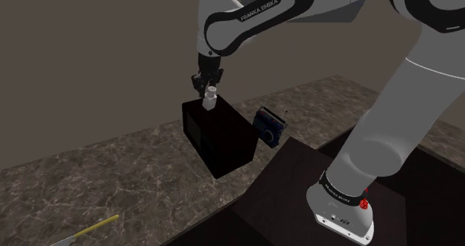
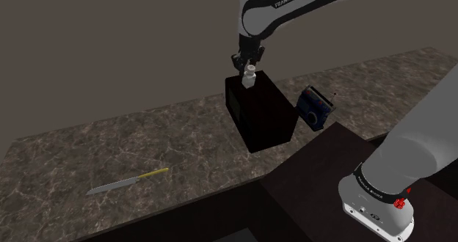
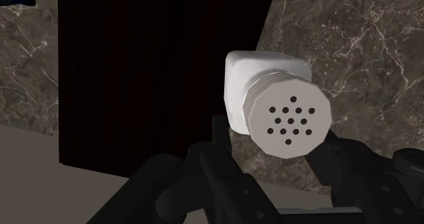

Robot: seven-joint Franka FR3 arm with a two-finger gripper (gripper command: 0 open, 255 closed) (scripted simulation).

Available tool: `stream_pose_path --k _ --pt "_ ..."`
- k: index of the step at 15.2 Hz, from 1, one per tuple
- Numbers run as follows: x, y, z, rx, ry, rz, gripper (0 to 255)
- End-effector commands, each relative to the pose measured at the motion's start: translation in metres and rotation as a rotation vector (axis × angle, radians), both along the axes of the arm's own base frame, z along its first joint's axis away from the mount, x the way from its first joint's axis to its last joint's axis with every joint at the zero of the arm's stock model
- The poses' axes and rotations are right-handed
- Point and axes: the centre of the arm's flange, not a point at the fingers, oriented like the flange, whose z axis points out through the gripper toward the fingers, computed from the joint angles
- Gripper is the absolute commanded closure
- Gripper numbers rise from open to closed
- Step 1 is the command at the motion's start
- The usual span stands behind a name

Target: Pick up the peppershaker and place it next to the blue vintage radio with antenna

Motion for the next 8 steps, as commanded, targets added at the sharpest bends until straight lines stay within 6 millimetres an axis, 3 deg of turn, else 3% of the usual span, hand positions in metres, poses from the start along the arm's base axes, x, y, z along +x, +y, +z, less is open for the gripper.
stream_pose_path --k 1,8 --pt "-0.002 -0.027 -0.001 0.000 0.000 0.002 255" --pt "0.006 -0.119 0.000 0.000 0.000 0.002 255"
